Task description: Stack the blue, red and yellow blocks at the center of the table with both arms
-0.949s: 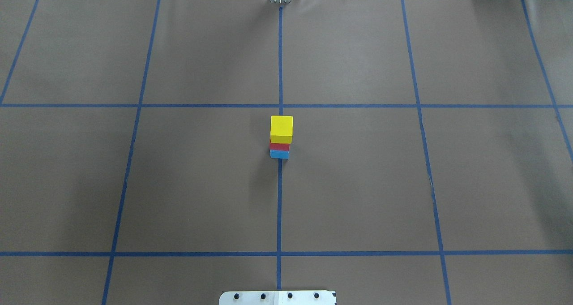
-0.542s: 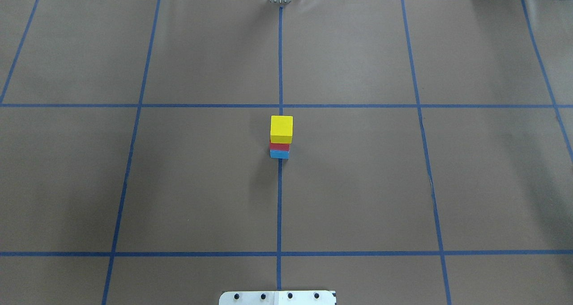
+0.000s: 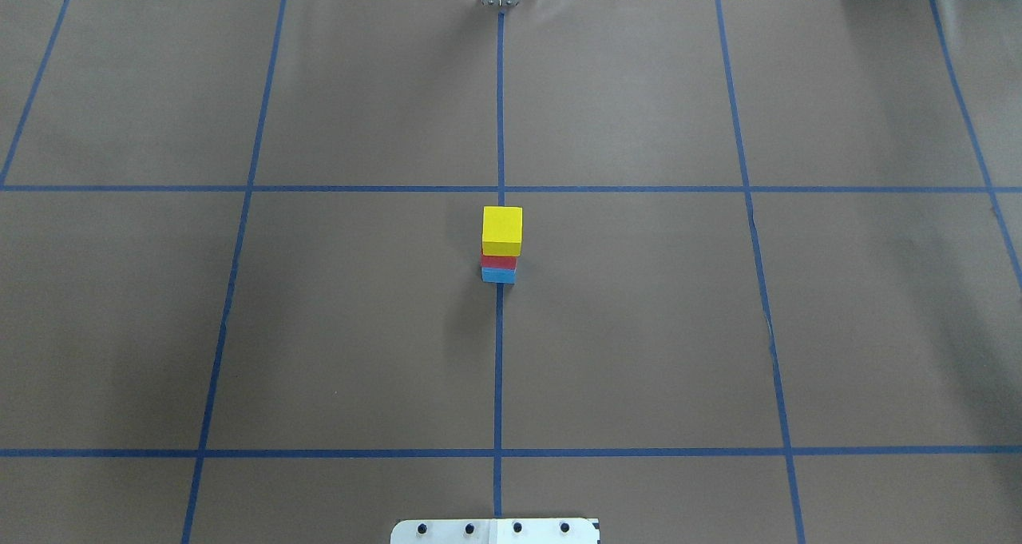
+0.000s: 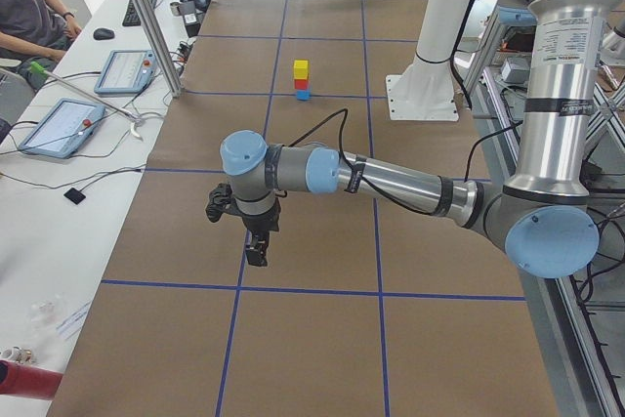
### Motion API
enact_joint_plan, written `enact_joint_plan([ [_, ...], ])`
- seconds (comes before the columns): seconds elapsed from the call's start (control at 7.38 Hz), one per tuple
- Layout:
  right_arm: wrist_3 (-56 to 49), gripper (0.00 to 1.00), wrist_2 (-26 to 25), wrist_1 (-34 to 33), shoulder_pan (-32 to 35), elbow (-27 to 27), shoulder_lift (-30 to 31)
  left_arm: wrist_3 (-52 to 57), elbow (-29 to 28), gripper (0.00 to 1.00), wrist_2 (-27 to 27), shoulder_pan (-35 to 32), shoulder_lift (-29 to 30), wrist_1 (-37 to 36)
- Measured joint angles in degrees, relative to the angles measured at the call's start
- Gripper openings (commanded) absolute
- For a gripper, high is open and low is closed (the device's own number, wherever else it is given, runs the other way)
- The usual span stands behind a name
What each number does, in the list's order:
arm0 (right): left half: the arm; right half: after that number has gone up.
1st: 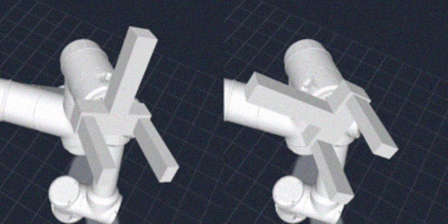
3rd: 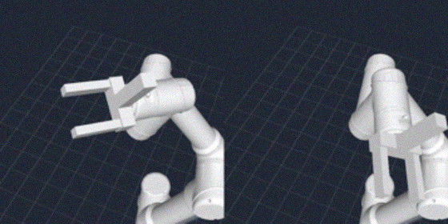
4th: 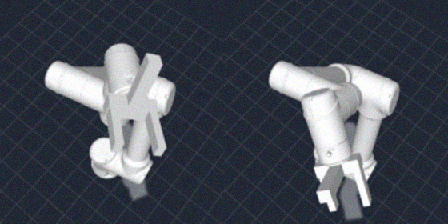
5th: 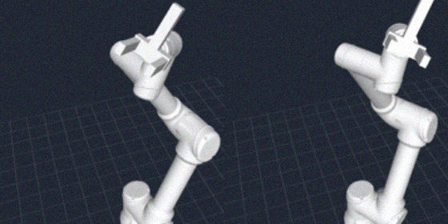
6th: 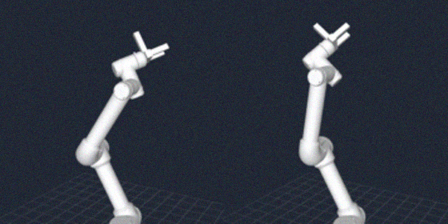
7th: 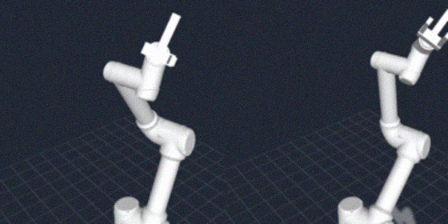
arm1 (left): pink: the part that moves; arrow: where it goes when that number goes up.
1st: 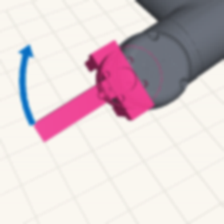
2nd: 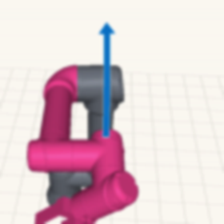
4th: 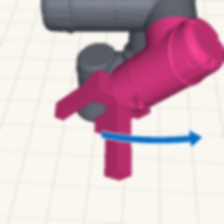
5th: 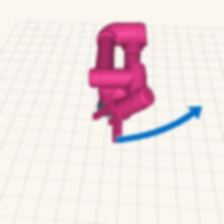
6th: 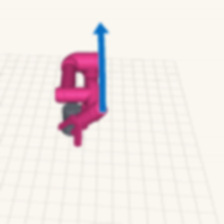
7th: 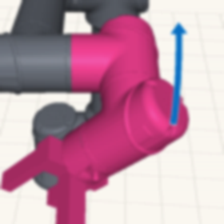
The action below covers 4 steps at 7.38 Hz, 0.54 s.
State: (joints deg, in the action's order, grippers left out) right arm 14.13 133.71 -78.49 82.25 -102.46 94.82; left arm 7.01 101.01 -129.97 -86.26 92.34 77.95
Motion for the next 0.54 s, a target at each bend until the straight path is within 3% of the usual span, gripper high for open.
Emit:
enact_joint_plan([
  [0.54,-1.63,1.00,0.35,-0.87,-1.25,0.02,0.00,0.02,-0.06,1.00,-0.17,0.08,0.50,0.35],
])
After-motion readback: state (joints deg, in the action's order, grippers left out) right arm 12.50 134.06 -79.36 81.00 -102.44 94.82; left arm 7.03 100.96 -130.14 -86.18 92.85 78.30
